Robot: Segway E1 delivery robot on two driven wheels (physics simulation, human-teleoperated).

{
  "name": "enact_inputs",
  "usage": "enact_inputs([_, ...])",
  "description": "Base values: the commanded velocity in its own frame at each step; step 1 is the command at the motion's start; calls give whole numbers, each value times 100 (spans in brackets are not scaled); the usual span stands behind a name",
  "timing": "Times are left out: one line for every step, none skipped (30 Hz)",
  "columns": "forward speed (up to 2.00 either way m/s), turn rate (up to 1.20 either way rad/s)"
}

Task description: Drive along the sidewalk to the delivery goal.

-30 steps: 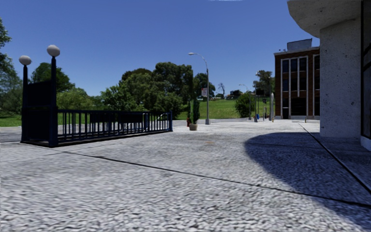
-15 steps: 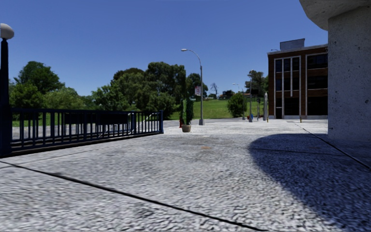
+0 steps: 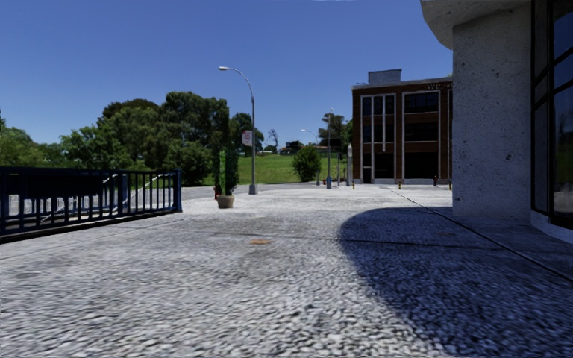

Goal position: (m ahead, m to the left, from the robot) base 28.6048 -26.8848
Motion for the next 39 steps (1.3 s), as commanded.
enact_inputs([200,-57])
enact_inputs([200,-57])
enact_inputs([200,-57])
enact_inputs([200,-57])
enact_inputs([200,-57])
enact_inputs([200,-57])
enact_inputs([200,-57])
enact_inputs([200,-57])
enact_inputs([200,-57])
enact_inputs([200,-57])
enact_inputs([200,-57])
enact_inputs([200,-57])
enact_inputs([200,-57])
enact_inputs([200,-57])
enact_inputs([200,-57])
enact_inputs([200,-43])
enact_inputs([200,0])
enact_inputs([200,0])
enact_inputs([200,0])
enact_inputs([200,0])
enact_inputs([200,0])
enact_inputs([200,0])
enact_inputs([200,0])
enact_inputs([200,0])
enact_inputs([200,0])
enact_inputs([200,0])
enact_inputs([200,0])
enact_inputs([200,0])
enact_inputs([200,0])
enact_inputs([200,0])
enact_inputs([200,0])
enact_inputs([200,0])
enact_inputs([200,0])
enact_inputs([200,0])
enact_inputs([200,0])
enact_inputs([200,0])
enact_inputs([200,0])
enact_inputs([200,0])
enact_inputs([200,0])
